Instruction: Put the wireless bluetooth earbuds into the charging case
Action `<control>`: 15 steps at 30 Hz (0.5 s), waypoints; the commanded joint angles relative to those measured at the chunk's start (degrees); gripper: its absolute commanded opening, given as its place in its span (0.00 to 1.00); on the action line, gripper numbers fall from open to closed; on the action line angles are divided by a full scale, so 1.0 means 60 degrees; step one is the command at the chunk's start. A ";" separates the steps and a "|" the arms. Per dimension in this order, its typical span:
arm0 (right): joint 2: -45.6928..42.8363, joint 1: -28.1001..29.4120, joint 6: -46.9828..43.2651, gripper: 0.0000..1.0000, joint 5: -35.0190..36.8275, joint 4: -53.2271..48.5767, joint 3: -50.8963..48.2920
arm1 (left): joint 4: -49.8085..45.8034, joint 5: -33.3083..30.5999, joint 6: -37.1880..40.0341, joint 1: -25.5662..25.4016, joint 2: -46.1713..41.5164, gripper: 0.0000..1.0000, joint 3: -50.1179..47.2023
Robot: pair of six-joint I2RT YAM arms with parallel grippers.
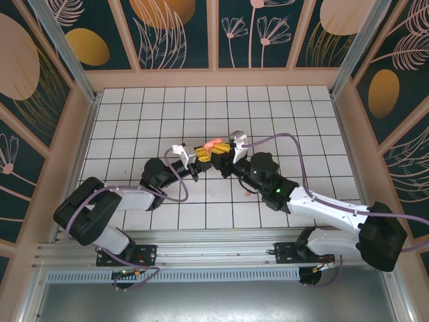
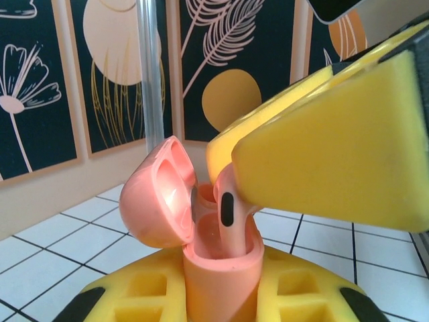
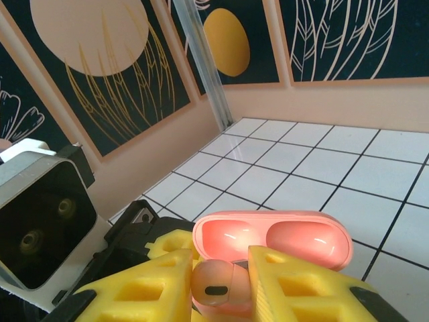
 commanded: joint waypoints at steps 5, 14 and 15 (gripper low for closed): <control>0.0204 -0.0127 -0.0268 0.30 -0.0171 -0.1139 0.0207 | 0.0554 0.0609 0.0531 -0.0077 -0.0499 0.08 0.0449; -0.0163 -0.0258 -0.0106 0.41 -0.0202 -0.1214 0.0266 | 0.0138 0.0560 0.0806 -0.0082 -0.0591 0.09 0.0438; -0.0189 -0.0247 -0.0082 0.42 -0.0200 -0.1214 0.0266 | 0.0094 0.0551 0.0838 -0.0079 -0.0584 0.09 0.0434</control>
